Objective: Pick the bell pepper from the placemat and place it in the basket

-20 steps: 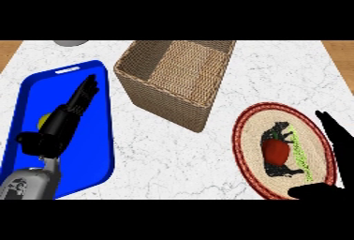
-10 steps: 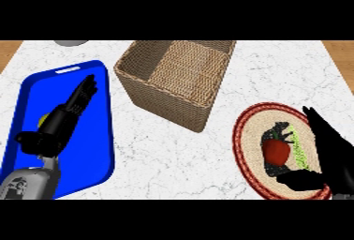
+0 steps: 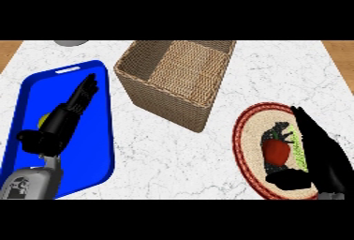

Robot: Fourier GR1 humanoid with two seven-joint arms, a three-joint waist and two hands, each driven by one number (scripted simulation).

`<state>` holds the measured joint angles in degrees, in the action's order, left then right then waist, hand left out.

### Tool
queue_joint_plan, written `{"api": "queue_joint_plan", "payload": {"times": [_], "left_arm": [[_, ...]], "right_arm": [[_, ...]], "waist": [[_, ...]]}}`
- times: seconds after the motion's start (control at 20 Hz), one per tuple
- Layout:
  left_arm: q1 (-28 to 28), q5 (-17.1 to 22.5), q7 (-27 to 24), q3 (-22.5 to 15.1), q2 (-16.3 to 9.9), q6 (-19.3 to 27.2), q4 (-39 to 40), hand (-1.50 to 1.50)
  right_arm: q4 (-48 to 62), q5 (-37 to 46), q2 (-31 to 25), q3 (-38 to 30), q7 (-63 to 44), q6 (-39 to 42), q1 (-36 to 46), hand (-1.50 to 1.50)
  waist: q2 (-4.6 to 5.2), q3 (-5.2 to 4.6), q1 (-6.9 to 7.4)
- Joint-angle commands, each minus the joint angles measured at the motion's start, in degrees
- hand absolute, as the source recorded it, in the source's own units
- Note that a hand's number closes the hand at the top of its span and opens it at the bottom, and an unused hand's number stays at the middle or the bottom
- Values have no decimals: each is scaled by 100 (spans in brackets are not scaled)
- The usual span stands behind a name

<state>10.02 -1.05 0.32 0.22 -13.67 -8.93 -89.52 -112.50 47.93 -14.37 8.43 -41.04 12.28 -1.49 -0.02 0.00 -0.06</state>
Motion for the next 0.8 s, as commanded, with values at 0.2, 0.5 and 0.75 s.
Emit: {"api": "queue_joint_plan", "payload": {"times": [0.2,0.5,0.75], "left_arm": [[-15,-48,-67,173,136,-179,2,0],[-284,-187,-261,223,180,-254,27,0],[108,-247,235,204,298,-236,-128,0]], "right_arm": [[-96,362,146,16,95,177,-408,-150],[507,277,10,-416,514,252,-145,-150],[1071,673,422,-234,494,-70,152,-150]], "waist": [[-2,0,-7],[0,0,-2],[0,0,1]]}}
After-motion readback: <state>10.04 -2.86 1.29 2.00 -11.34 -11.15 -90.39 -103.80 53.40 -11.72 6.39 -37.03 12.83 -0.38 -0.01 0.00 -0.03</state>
